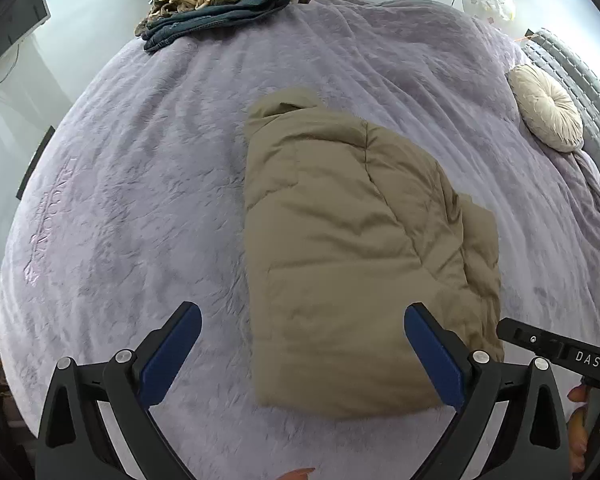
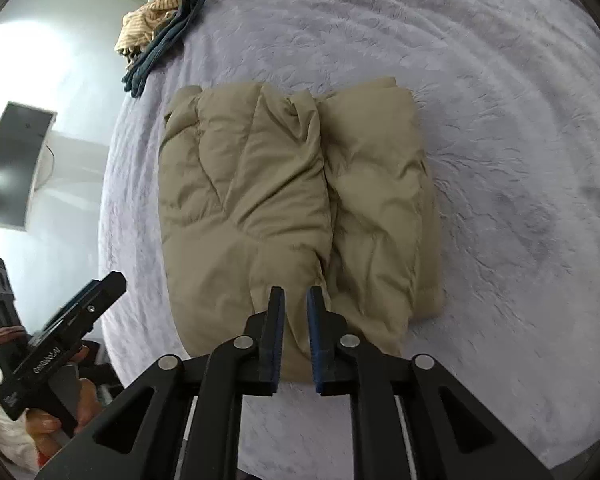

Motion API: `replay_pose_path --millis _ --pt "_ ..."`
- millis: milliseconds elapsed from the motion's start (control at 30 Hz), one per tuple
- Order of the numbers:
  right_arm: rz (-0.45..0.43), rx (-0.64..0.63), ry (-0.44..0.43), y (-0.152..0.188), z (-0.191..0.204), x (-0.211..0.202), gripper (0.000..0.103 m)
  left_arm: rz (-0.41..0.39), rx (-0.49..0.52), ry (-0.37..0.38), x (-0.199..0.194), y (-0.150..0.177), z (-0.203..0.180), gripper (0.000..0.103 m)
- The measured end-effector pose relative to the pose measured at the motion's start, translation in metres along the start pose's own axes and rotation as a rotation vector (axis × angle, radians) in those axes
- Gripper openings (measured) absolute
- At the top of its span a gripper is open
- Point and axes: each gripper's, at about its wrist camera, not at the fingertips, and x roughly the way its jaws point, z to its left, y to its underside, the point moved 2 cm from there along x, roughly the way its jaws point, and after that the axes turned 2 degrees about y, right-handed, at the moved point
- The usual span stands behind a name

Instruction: Fold large clothes

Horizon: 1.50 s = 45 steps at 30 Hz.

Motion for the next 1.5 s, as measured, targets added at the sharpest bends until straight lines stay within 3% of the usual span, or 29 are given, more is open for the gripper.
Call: replay_pose_path --millis 100,367,433,667,733,833,1067,1500 --pt "-0.014 0.0 -0.002 0.012 0.004 -0.011 0.069 0.0 0.002 0.0 -0.011 0.01 0.0 0.102" --pt "-0.032 -0.035 0.061 0.037 0.015 -0.031 0.071 0.032 0.001 -0.002 -0.028 0.035 -0.002 0.102" --pt "-0.042 -0.044 0.091 0.041 0.016 -0.036 0.082 0.044 0.003 -0.003 -0.031 0.041 -0.003 0.102" --pt "-0.105 -0.061 0.149 0.047 0.019 -0.061 0.088 -0.024 0.051 -0.047 -0.055 0.045 -0.009 0.102" --pt "-0.136 -0.065 0.158 0.047 0.023 -0.069 0.103 -0.041 0.037 -0.045 -0.063 0.043 -0.008 0.102" --pt "-0.17 -0.064 0.169 0.044 0.026 -0.08 0.103 -0.051 0.018 -0.038 -0.069 0.038 -0.007 0.102" --pt "-0.279 -0.15 0.295 0.04 0.053 -0.111 0.103 -0.109 0.005 -0.084 -0.094 0.03 -0.006 0.102" --pt "-0.367 -0.222 0.323 0.031 0.095 -0.133 0.103 -0.18 -0.005 -0.115 -0.132 0.009 -0.002 0.102"
